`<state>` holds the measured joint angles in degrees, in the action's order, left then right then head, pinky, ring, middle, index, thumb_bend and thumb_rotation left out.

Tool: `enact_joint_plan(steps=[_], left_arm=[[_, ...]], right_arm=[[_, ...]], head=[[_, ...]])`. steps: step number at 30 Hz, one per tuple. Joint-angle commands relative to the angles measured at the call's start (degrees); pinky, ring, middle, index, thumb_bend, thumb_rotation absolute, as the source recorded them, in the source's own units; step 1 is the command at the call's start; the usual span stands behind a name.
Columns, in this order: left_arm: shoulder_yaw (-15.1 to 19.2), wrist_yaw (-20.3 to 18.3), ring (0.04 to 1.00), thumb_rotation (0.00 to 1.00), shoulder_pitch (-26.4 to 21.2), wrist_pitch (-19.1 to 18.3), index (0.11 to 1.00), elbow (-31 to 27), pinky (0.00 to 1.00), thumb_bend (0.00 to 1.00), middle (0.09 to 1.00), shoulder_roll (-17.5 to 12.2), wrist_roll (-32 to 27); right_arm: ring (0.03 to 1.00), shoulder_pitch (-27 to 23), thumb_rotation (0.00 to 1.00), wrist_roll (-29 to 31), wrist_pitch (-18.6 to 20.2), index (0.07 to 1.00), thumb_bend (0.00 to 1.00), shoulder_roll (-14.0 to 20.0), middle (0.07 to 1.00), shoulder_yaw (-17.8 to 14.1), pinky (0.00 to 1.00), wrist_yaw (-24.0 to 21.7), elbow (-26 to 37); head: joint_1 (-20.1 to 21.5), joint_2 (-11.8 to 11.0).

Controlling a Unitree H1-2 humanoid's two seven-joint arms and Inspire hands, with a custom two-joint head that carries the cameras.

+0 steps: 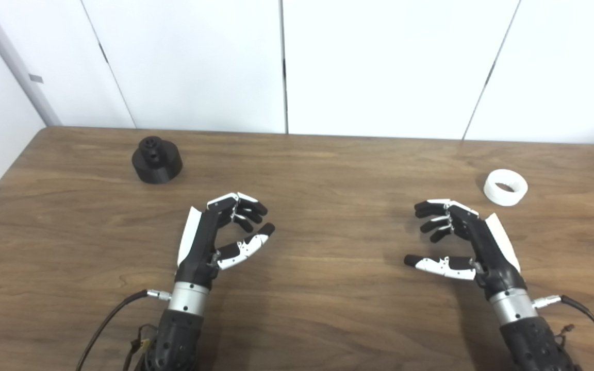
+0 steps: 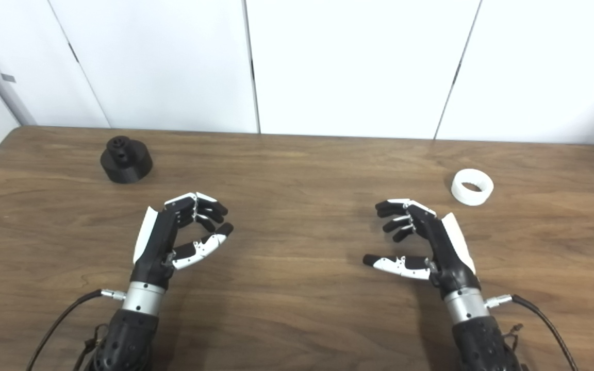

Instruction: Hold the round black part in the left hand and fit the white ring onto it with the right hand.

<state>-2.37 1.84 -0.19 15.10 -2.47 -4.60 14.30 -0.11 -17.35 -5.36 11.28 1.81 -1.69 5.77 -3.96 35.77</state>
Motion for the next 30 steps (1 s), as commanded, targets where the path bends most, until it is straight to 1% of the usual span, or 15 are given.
enact_joint_plan(steps=[1,9,13,14,16,17,19,20,21,24,28,30], left_arm=[[-0.1,0.7,0.542,0.04,-1.9,2.4,0.491,-0.6,0.43,0.51,0.572,-0.3,0.3],[0.0,0.6,0.535,0.04,-1.8,2.5,0.491,-0.7,0.42,0.51,0.572,-0.4,0.3],[0.0,0.5,0.535,0.04,-1.8,2.7,0.491,-0.6,0.43,0.51,0.573,-0.5,0.2],[-0.1,0.5,0.535,0.04,-1.7,2.7,0.491,-0.6,0.43,0.51,0.573,-0.4,0.3],[-0.3,0.8,0.533,0.04,-1.6,2.7,0.491,-0.6,0.43,0.51,0.573,0.1,0.7],[-0.5,0.9,0.531,0.04,-1.6,2.8,0.491,-0.6,0.42,0.51,0.572,0.3,1.0],[-0.9,1.2,0.527,0.04,-1.7,2.7,0.490,-0.3,0.41,0.51,0.570,1.0,1.5],[-1.0,1.3,0.526,0.04,-1.7,2.7,0.490,-0.2,0.41,0.51,0.569,1.2,1.8],[-1.3,1.5,0.526,0.04,-1.8,2.9,0.490,0.3,0.41,0.51,0.568,1.6,2.1],[-1.8,2.0,0.530,0.04,-2.0,3.4,0.491,1.3,0.41,0.51,0.573,2.0,3.0],[-2.1,2.7,0.537,0.04,-2.1,3.6,0.492,2.1,0.42,0.51,0.583,2.6,4.1],[-2.1,3.2,0.539,0.04,-2.1,3.2,0.492,2.3,0.42,0.51,0.586,2.9,4.7]], right_arm=[[0.582,-1.9,0.00,-0.3,-2.7,0.674,0.69,0.7,0.670,-0.6,0.47,1.3,1.5],[0.577,-1.9,0.00,-0.8,-2.5,0.673,0.69,0.7,0.667,-0.4,0.46,1.4,1.9],[0.576,-1.8,0.00,-0.6,-2.4,0.673,0.69,0.6,0.667,-0.5,0.47,1.3,1.9],[0.578,-1.7,0.00,-0.5,-2.3,0.673,0.69,0.6,0.667,-0.6,0.47,1.3,2.0],[0.581,-1.5,0.00,0.2,-2.4,0.674,0.69,1.0,0.670,-0.9,0.47,1.0,1.9],[0.582,-1.4,0.00,0.5,-2.5,0.674,0.69,1.1,0.672,-1.0,0.47,0.9,1.8],[0.586,-1.3,0.00,1.2,-2.8,0.675,0.68,1.8,0.677,-1.5,0.48,0.5,1.4],[0.589,-1.3,0.00,1.5,-2.9,0.679,0.67,2.1,0.683,-1.6,0.48,0.4,1.2],[0.589,-1.2,0.00,2.0,-3.0,0.681,0.67,2.6,0.685,-1.9,0.48,0.3,1.0],[0.598,-0.9,0.00,3.1,-2.6,0.688,0.66,3.2,0.694,-2.4,0.49,-0.1,0.9],[0.604,-0.6,0.00,3.4,0.1,0.698,0.65,3.6,0.700,-2.6,0.50,-0.6,1.8],[0.607,-0.5,0.00,3.7,1.5,0.701,0.65,3.4,0.704,-2.7,0.51,-0.9,2.7]], head=[[0.0,0.1],[-0.1,0.4],[-0.6,0.3],[-1.4,0.1],[-4.6,-0.4],[-5.2,-0.4],[-9.8,-1.0],[-10.4,-1.1],[-12.2,-1.4],[-14.4,-2.2],[-17.2,-3.5],[-17.2,-3.5]])
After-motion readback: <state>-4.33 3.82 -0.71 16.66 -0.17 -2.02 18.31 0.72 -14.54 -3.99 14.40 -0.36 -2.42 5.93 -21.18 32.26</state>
